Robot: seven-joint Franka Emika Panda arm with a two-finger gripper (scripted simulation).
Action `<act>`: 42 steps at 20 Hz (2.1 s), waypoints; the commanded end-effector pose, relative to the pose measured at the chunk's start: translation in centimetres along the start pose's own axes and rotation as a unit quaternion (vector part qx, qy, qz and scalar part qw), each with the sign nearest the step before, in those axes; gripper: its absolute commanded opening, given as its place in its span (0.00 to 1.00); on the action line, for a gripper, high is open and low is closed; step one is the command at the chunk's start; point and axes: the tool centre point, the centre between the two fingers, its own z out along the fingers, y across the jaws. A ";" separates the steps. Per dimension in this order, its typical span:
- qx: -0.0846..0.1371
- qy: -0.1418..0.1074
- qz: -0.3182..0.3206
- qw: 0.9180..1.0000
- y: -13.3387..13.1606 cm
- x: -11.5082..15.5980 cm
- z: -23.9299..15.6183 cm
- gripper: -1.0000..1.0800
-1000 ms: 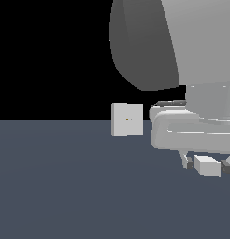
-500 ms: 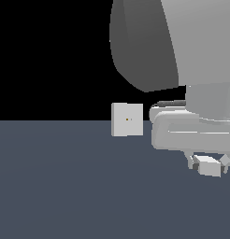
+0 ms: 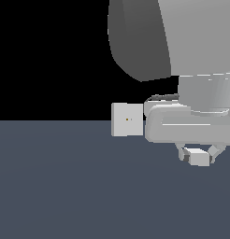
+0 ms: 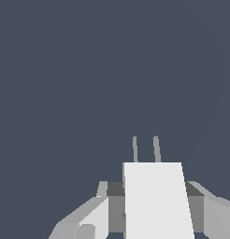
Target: Plug the charger into the wall socket.
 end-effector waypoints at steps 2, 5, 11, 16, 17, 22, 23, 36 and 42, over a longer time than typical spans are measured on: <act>0.013 0.001 -0.039 0.999 -1.3 1.3 -0.8 0.00; 0.027 0.002 -0.079 0.997 -2.7 2.4 -1.6 0.00; 0.060 0.002 -0.168 0.984 -6.2 4.5 -3.5 0.00; 0.081 0.002 -0.223 0.971 -8.6 5.4 -4.8 0.00; 0.085 0.002 -0.232 0.969 -9.0 5.5 -5.0 0.00; 0.097 0.001 -0.261 0.960 -10.3 5.8 -5.7 0.00; 0.098 0.001 -0.265 0.959 -10.5 5.8 -5.8 0.00; 0.101 0.001 -0.271 0.957 -11.1 6.3 -5.8 0.00; 0.100 0.000 -0.271 0.957 -12.3 7.8 -5.2 0.00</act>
